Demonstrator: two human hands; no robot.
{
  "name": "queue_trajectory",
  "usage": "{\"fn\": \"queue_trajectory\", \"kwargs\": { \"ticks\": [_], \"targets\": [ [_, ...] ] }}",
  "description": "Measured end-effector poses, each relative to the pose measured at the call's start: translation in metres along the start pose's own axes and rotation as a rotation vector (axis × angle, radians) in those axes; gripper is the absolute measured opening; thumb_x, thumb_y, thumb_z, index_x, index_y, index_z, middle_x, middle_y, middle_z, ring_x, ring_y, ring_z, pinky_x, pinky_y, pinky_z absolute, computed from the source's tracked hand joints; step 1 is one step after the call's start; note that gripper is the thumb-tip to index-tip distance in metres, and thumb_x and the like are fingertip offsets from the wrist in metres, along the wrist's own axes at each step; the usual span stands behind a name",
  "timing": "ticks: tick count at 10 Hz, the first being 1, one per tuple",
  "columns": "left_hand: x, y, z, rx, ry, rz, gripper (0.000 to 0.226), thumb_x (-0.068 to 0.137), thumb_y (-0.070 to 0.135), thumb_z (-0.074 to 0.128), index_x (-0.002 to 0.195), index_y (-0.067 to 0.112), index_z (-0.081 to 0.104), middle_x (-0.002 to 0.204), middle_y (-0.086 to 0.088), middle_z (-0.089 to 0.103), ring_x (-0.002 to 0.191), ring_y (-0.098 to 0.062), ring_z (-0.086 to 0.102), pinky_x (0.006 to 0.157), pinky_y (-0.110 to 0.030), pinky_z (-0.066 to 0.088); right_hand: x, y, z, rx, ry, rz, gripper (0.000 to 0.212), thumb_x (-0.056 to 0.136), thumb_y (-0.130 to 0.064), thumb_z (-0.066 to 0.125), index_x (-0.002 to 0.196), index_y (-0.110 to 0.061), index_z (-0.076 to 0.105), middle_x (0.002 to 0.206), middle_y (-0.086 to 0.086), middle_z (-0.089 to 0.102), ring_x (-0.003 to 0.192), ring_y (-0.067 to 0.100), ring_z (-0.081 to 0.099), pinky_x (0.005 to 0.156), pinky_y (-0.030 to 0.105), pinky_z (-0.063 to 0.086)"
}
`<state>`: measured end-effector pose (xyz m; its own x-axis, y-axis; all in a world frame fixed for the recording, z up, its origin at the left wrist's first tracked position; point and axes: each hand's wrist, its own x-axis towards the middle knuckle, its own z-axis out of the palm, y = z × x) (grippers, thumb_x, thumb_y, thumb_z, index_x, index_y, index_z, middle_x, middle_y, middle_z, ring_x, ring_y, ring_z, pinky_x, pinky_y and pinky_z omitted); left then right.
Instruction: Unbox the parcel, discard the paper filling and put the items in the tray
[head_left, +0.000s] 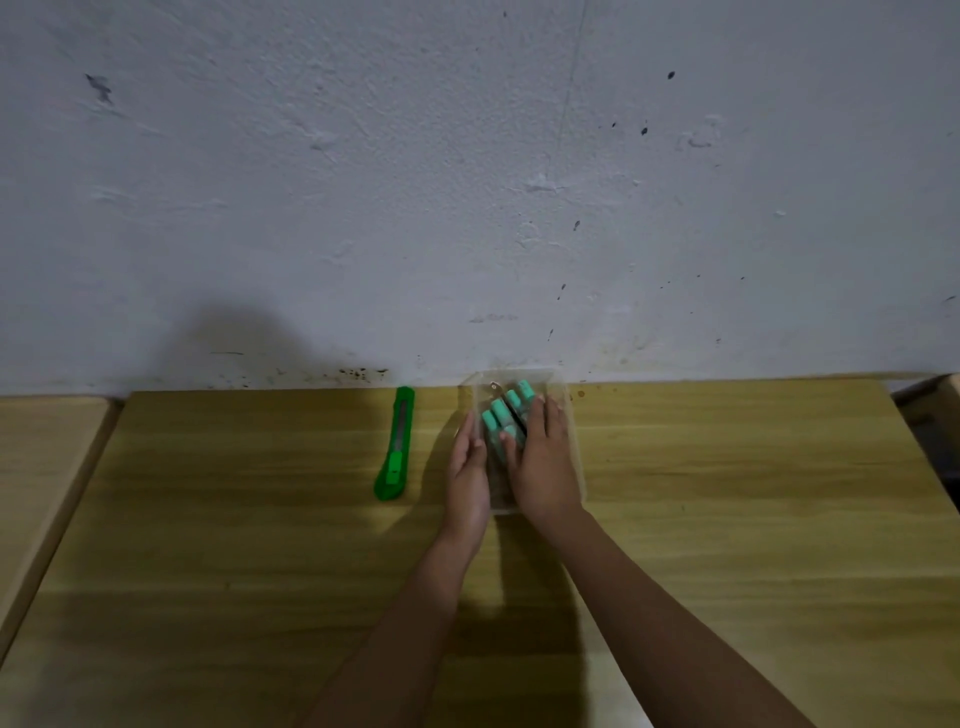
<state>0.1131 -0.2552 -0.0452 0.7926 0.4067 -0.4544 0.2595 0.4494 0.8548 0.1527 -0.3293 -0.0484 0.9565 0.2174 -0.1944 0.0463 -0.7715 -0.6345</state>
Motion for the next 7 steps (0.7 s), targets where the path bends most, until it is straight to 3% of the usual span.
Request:
{"fn": "queue_trajectory", "kwargs": {
  "ticks": [2,3,4,5,6,7],
  "targets": [
    [0.0,0.01,-0.002,0.118,-0.032,-0.043,0.046,0.098,0.0,0.033,0.143,0.011,0.03,0.148,-0.005,0.034,0.136,-0.02,0.035,0.108,-0.03,0.034,0.003,-0.007,-0.01,-0.042,-0.073,0.032,0.064,0.097,-0.032,0.037,0.147,-0.006,0.007,0.157,0.013,0.007,0.146,0.024,0.003,0.12,0.036,0.012],
    [0.0,0.022,-0.002,0.346,-0.03,-0.027,0.043,0.098,0.005,0.037,0.141,0.011,0.034,0.147,-0.009,0.037,0.133,-0.021,0.039,0.11,-0.031,0.032,0.005,-0.015,-0.02,-0.179,-0.143,0.03,0.063,0.098,-0.031,0.034,0.147,-0.002,0.004,0.157,0.015,0.005,0.145,0.027,0.003,0.12,0.038,0.012],
    [-0.001,0.037,-0.005,0.715,-0.055,0.065,0.042,0.099,0.011,0.037,0.14,0.011,0.036,0.139,0.002,0.043,0.127,-0.018,0.043,0.091,-0.013,0.034,0.008,-0.019,-0.026,-0.332,-0.176,0.002,0.062,0.098,-0.03,0.032,0.146,-0.001,0.005,0.156,0.017,0.006,0.145,0.03,0.003,0.12,0.039,0.008],
    [-0.003,0.053,-0.018,1.228,-0.164,0.222,0.048,0.098,0.019,0.037,0.144,0.012,0.028,0.151,-0.01,0.029,0.138,-0.025,0.028,0.112,-0.033,0.026,0.001,-0.023,-0.026,-0.419,-0.229,-0.02,0.067,0.095,-0.022,0.043,0.146,-0.002,0.006,0.156,0.017,0.01,0.144,0.031,0.012,0.119,0.04,0.013],
    [-0.01,0.063,-0.026,1.502,-0.19,0.186,0.053,0.098,0.024,0.034,0.148,0.012,0.017,0.157,-0.008,0.012,0.144,-0.025,0.012,0.116,-0.036,0.017,-0.011,-0.025,-0.037,-0.394,-0.215,-0.007,0.064,0.094,-0.021,0.041,0.146,0.0,0.008,0.155,0.016,0.012,0.143,0.027,0.014,0.117,0.037,0.014],
    [-0.055,0.054,-0.039,1.636,-0.266,0.216,0.056,0.097,0.024,0.037,0.147,0.014,0.016,0.158,-0.007,0.005,0.145,-0.024,0.004,0.118,-0.035,0.013,-0.081,-0.008,-0.033,-0.306,-0.019,-0.186,0.074,0.089,-0.013,0.043,0.147,-0.004,-0.002,0.154,0.018,0.02,0.135,0.025,0.038,0.106,0.031,0.037]
  ]
}}
